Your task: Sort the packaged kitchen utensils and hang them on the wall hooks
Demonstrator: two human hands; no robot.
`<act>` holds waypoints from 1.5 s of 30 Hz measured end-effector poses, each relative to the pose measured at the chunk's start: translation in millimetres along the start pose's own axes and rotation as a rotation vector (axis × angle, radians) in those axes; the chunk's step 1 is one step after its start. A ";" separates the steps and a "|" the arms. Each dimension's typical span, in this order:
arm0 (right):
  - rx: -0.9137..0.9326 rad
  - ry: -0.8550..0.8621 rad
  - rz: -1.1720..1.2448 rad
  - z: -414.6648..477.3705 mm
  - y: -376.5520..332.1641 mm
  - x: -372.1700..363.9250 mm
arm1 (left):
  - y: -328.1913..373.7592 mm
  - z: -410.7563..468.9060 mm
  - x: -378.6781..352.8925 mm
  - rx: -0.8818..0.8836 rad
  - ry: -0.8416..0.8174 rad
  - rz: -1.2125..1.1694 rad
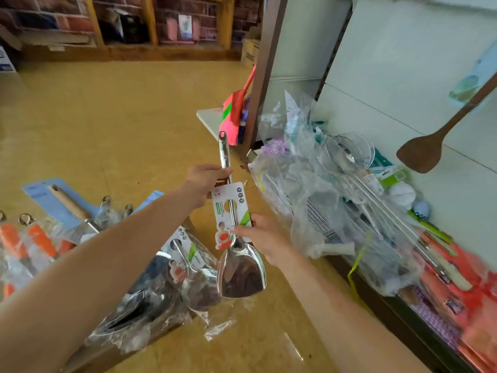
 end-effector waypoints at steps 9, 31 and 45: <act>0.250 0.124 0.037 -119.3 -54.0 85.2 | 138.3 -73.0 -72.8 -0.211 -0.173 -0.056; 0.496 0.863 0.222 -436.2 17.2 415.2 | 344.5 -367.8 -440.8 -0.591 -0.857 -0.141; 0.483 1.150 0.343 -575.7 110.2 550.5 | 370.8 -526.0 -613.9 -0.688 -1.138 -0.179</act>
Point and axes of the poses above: each hand's wrist, its own z-axis towards the middle knuckle, its own x-axis out of the back of the hand, y = z × x, the point moved 8 cm from there along z, towards the middle knuckle, and after that the axes turned 15 degrees about -x, right-handed, at the moved point
